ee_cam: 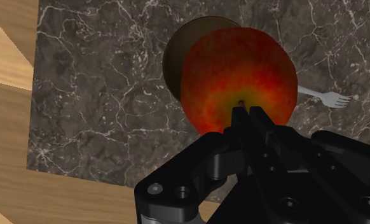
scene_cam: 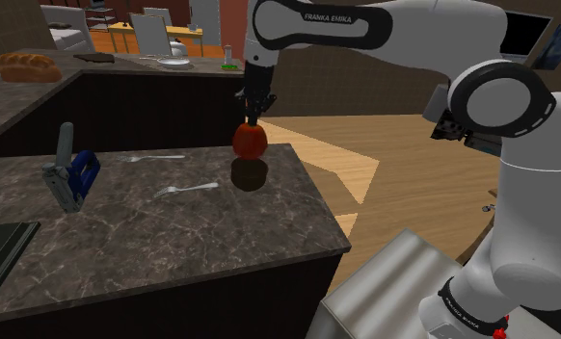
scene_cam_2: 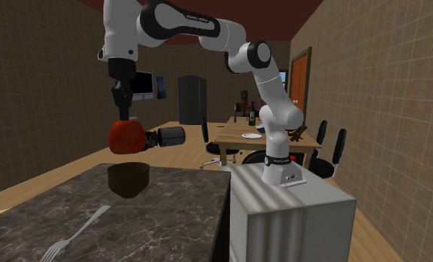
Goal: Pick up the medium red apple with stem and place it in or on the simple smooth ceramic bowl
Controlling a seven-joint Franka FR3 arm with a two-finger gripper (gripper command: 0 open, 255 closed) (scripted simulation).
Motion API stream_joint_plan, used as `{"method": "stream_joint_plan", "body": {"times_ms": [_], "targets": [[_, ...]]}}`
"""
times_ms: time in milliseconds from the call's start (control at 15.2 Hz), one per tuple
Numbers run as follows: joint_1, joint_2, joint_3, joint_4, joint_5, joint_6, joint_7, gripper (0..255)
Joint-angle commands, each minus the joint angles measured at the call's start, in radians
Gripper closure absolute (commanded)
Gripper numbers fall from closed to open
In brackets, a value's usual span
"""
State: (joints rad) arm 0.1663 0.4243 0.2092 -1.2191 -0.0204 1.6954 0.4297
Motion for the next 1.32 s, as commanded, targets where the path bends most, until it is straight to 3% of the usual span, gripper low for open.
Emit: {"method": "stream_joint_plan", "body": {"times_ms": [0,462,924,990,1254], "targets": [[-0.002,-0.006,0.0,-0.036,0.001,0.031,-0.002,255],[-0.008,-0.016,-0.001,-0.142,0.004,0.127,-0.006,255],[-0.008,-0.016,-0.001,-0.142,0.004,0.127,-0.006,255],[-0.008,-0.016,-0.001,-0.142,0.004,0.127,-0.006,0],[-0.008,-0.016,-0.001,-0.142,0.004,0.127,-0.006,0]]}}
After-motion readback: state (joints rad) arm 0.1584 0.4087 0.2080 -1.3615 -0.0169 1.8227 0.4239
